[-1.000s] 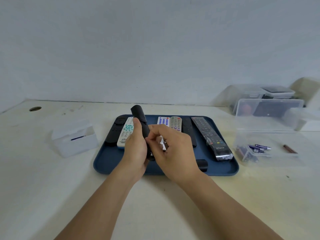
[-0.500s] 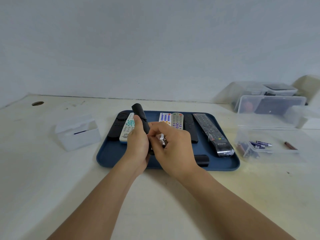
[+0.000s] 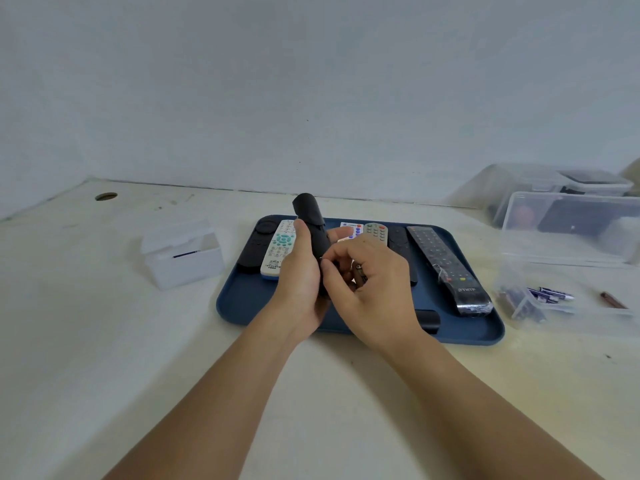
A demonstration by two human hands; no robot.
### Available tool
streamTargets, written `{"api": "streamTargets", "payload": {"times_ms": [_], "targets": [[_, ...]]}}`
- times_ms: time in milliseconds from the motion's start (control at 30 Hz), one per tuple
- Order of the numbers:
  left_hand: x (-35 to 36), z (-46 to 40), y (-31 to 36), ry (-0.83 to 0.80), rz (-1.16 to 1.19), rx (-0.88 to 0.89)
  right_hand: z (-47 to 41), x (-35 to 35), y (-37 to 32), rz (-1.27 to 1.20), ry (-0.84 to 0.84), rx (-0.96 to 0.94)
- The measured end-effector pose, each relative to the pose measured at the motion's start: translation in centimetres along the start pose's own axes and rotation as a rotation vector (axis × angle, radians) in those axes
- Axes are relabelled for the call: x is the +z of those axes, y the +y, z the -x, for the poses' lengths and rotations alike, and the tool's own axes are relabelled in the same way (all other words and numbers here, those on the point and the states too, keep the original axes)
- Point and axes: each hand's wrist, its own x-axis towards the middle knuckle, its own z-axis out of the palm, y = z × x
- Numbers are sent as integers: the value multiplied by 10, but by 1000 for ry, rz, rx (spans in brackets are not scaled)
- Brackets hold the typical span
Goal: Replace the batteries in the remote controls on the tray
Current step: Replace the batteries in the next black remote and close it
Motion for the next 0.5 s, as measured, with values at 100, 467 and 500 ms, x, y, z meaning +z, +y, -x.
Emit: {"api": "streamTargets", "payload": {"times_ms": [100, 467, 500], "targets": [[1, 0, -1, 14, -8, 21, 0, 1, 1, 41, -3, -32], [-2, -6, -2, 119, -157, 122, 2, 7, 8, 118, -51, -112], [-2, -5, -1, 122, -154, 120, 1, 7, 7, 105, -46, -103]]}}
